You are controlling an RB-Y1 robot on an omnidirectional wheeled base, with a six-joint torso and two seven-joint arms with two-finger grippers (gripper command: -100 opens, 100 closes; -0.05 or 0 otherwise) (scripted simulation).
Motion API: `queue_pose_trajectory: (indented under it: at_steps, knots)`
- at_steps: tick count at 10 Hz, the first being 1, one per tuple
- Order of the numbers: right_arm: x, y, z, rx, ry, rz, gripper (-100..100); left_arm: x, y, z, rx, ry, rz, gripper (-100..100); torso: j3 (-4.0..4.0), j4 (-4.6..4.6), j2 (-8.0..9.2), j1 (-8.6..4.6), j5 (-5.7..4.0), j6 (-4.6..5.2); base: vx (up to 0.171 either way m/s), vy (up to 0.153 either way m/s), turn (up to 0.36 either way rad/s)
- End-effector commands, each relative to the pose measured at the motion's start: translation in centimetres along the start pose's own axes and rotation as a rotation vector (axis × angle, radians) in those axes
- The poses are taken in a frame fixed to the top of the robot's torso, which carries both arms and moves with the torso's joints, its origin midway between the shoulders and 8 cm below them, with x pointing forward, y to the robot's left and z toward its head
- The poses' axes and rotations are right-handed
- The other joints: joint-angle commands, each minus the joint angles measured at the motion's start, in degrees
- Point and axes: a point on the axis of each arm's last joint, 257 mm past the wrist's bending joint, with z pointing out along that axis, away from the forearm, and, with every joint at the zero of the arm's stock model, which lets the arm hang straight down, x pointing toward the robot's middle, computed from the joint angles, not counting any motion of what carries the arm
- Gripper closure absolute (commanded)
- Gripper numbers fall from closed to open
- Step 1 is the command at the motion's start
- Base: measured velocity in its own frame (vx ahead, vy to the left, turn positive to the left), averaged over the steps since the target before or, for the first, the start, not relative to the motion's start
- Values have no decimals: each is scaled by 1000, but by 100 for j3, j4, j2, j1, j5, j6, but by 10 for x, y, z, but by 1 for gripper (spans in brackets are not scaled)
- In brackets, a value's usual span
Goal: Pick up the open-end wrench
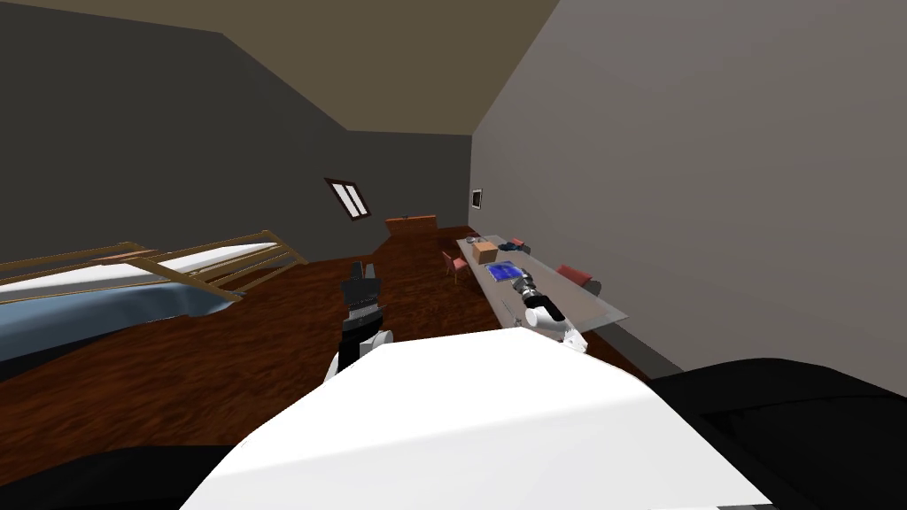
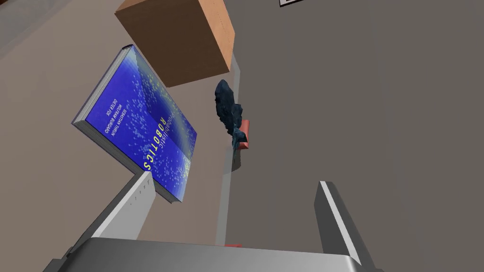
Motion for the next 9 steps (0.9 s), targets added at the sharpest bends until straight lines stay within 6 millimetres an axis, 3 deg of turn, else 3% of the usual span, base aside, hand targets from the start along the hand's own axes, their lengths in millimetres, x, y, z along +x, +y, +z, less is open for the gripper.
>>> queue_pose_trajectory:
  at_steps: [1,2,3,4,5,7,8,9]
  knots:
    - [-13,-12,-1,51,-26,14,-100,0,0,0,0,0,0,0,0,0,0,0,0,0,115,42,6]
    - [-13,-13,-1,55,-27,14,-100,0,0,0,0,0,0,0,-1,0,0,-3,0,0,55,17,-1]
    - [-34,-31,-1,112,-68,41,-100,0,0,0,0,0,0,0,8,3,16,-10,-1,1,94,36,14]
    - [-35,-35,-2,130,-73,41,-100,0,0,0,0,0,0,0,5,2,9,-7,-2,1,92,37,5]
    - [-56,-51,-4,176,-114,70,-100,0,0,0,0,0,0,0,5,2,10,-5,-1,0,104,51,9]
    - [-58,-59,-6,208,-123,71,-100,0,0,0,0,0,0,0,1,0,2,-4,0,0,81,28,0]
    - [-79,-78,-11,263,-169,103,-100,0,0,0,0,0,0,0,9,3,18,-10,-1,1,78,29,5]
    - [-80,-83,-13,283,-174,104,-100,0,0,0,0,0,0,0,8,3,14,-8,-2,1,75,32,-1]
